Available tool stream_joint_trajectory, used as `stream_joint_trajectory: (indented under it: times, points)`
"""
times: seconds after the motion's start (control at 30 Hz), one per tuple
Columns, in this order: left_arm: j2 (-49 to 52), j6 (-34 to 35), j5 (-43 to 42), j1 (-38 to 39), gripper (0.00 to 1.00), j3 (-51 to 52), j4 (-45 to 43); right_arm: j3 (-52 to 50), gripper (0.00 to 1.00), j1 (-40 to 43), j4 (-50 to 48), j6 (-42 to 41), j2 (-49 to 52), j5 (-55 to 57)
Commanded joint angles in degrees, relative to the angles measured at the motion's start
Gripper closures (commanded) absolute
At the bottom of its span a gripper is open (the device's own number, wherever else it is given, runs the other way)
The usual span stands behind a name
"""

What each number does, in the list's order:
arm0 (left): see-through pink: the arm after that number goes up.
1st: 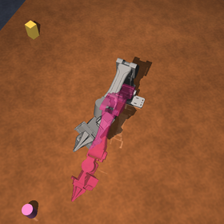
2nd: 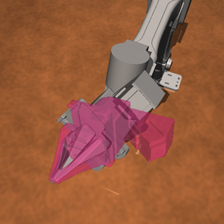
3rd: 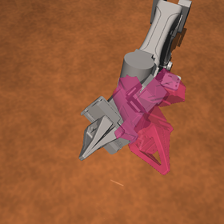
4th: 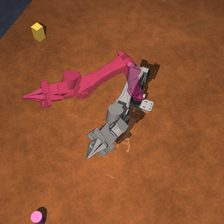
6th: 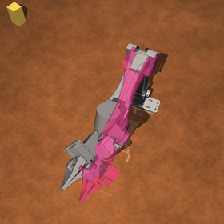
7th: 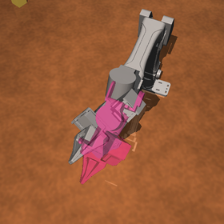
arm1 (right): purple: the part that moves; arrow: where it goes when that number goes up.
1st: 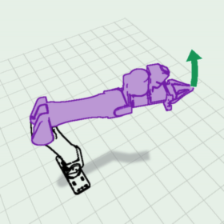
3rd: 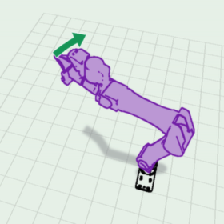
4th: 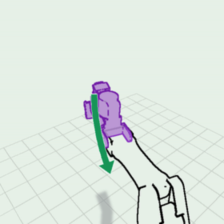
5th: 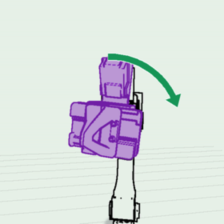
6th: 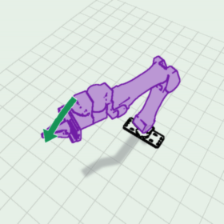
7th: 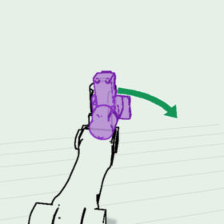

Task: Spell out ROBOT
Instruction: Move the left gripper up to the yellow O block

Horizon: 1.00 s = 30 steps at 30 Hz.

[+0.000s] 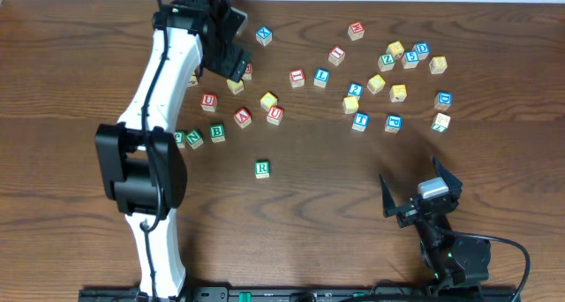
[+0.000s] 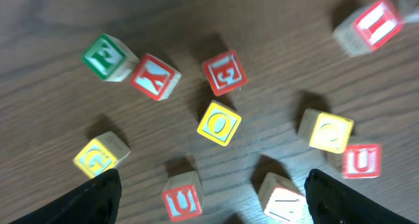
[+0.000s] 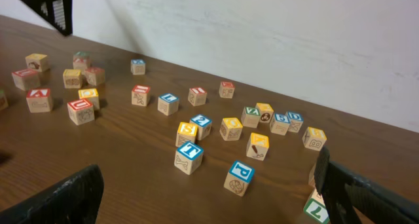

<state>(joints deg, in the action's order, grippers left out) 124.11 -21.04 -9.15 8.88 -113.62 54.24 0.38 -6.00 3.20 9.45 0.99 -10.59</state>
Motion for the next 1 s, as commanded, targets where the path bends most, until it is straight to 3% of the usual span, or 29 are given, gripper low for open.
stream_joint_trajectory:
  times: [0.0,0.37,0.97]
  points:
    - [1.29,-7.19,-0.7,-0.13,0.12,-0.94,1.31,-0.07,0.01,0.44,0.26,-0.63,-0.35,-0.11]
    - [6.58,-9.38,-0.33,-0.07,0.12,-0.87,2.43,-0.07,0.01,0.44,0.26,-0.63,-0.35,-0.11]
    - [8.7,-11.78,-3.76,-0.09,0.13,-0.87,-3.17,-0.07,0.01,0.44,0.26,-0.63,-0.35,-0.11]
